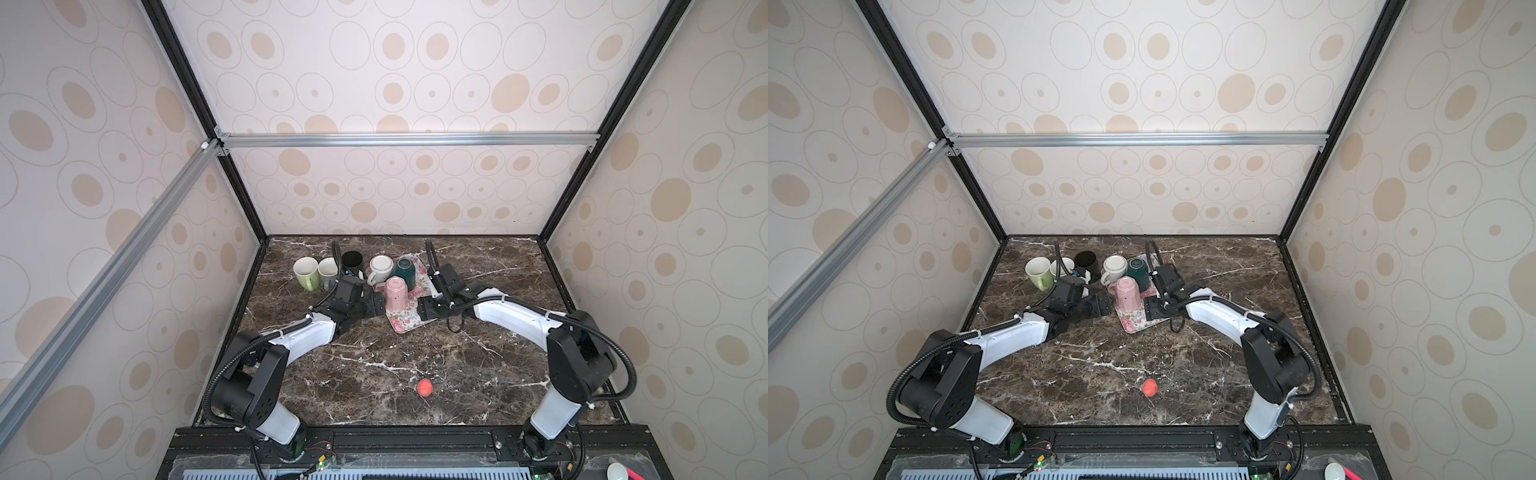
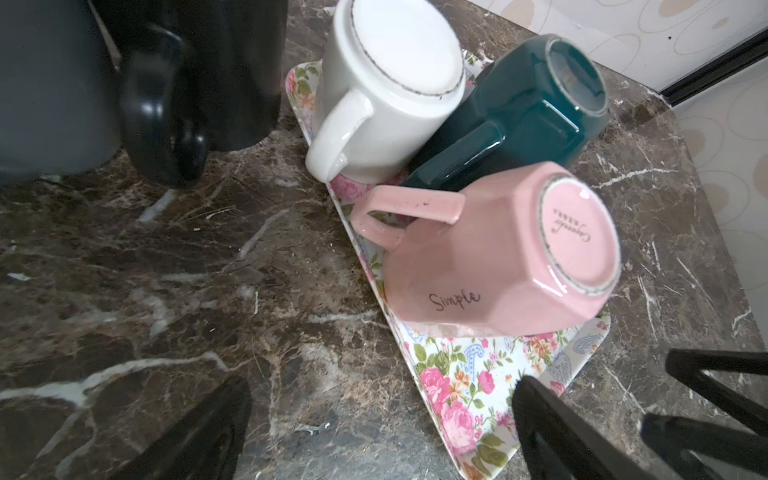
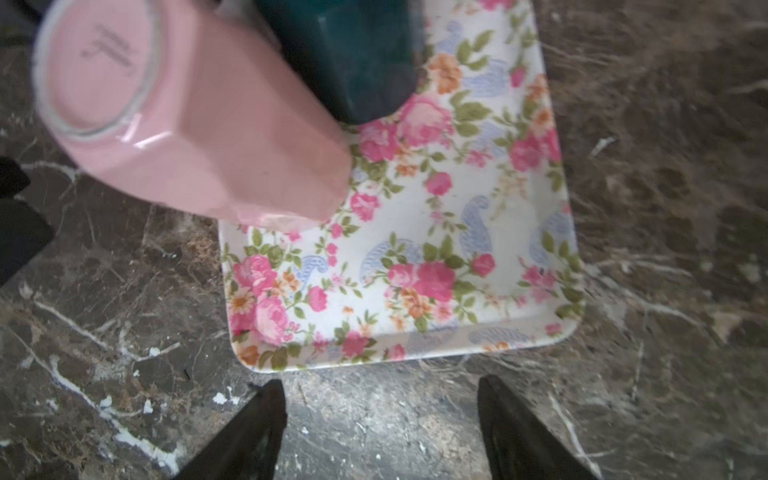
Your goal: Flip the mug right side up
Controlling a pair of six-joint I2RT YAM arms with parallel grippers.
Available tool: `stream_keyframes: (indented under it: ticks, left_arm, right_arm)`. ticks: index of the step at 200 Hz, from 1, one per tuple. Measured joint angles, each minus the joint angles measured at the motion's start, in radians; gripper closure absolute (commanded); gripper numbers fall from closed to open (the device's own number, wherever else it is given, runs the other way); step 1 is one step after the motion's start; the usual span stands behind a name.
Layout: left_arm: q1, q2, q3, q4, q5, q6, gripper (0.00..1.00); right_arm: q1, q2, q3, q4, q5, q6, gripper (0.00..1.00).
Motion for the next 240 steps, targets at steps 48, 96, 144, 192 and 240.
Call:
stream_keyframes:
  ticks: [48, 96, 144, 192, 240]
  left_arm:
    - [0.0, -0.015, -0.004, 0.021, 0.001, 0.0, 0.02]
    - [0.0, -0.078, -0.053, 0.036, 0.001, 0.0, 0.02]
    - [0.0, -0.126, -0.097, 0.045, -0.001, 0.0, 0.02]
    - [0.0, -0.133, -0.113, 0.047, -0.002, 0.005, 0.02]
    - [0.0, -0.134, -0.125, 0.054, -0.001, 0.006, 0.02]
  right_arm:
    - [-0.03, -0.011, -0.096, 0.042, -0.022, 0.139, 0.34]
    - [-0.027, 0.062, -0.081, 0.099, -0.025, 0.258, 0.37]
    - [-0.026, 0.09, -0.068, 0.085, 0.034, 0.364, 0.43]
    - [-0.023, 0.138, -0.033, 0.067, 0.063, 0.41, 0.49]
    - [-0.01, 0.158, -0.004, 0.027, 0.087, 0.425, 0.52]
